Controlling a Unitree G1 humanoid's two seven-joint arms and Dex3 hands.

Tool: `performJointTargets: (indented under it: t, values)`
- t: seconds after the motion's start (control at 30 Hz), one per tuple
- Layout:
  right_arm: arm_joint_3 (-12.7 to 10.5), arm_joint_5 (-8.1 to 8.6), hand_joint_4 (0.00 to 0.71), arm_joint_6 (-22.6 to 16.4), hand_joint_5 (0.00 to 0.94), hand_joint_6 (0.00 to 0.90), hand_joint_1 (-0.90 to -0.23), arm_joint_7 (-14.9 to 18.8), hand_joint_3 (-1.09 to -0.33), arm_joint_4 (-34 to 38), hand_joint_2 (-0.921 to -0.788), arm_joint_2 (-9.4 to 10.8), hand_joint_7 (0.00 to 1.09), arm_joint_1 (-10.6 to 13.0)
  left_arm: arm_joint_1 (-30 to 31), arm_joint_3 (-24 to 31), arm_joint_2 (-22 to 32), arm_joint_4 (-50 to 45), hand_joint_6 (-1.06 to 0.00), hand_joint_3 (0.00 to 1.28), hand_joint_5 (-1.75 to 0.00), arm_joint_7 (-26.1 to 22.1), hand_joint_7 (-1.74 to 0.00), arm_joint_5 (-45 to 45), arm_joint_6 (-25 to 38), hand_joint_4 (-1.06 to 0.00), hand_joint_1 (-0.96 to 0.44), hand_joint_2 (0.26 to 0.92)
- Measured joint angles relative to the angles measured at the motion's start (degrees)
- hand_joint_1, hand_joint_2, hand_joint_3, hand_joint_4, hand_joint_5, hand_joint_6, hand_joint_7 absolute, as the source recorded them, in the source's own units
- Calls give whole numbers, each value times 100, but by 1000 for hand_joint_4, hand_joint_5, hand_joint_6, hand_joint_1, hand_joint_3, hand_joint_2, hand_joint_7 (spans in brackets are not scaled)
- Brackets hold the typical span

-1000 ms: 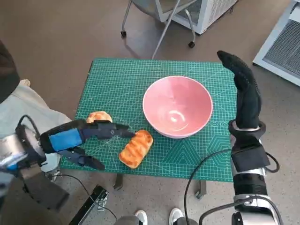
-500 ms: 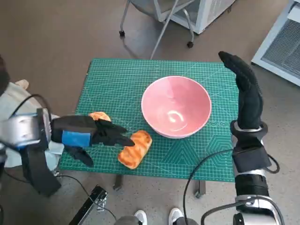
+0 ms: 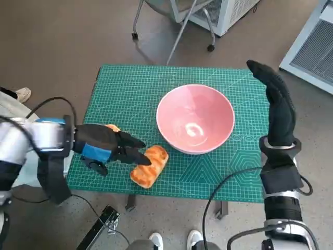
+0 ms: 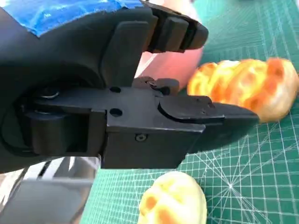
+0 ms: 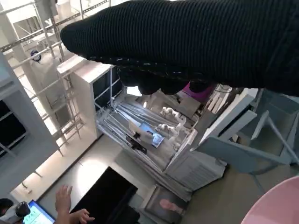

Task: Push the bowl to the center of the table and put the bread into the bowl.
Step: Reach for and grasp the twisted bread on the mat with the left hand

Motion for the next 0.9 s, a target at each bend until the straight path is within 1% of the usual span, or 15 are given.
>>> performJointTargets:
  t: [0.13, 0.4, 0.67, 0.83, 0.9]
  values:
    - [-23, 0, 349, -23, 3, 97, -573, 0, -738, -36, -921, -6, 737, 52, -267, -524, -125, 278, -21, 199, -10, 565, -264, 256, 178, -93, -213, 921]
    - [-64, 0, 345, -45, 0, 101, -572, 0, -737, -79, -921, -31, 728, 136, -659, -1343, -441, 779, -7, 165, -13, 1292, -295, 450, 383, -106, -230, 921]
    - [-100, -9, 343, -46, 0, 104, -558, -10, -740, -158, -921, -54, 722, 198, -861, -1988, -723, 1105, 0, 153, -7, 1827, -293, 569, 648, -88, -231, 921]
    - [-115, -23, 342, -46, 0, 105, -550, -36, -744, -162, -921, -55, 717, 230, -939, -2275, -842, 1259, 1, 157, -5, 2116, -283, 594, 809, -82, -230, 921]
    - [-115, -28, 342, -46, 0, 105, -557, -47, -743, -162, -921, -55, 717, 240, -963, -2352, -873, 1285, 1, 159, -5, 2221, -275, 595, 868, -82, -230, 921]
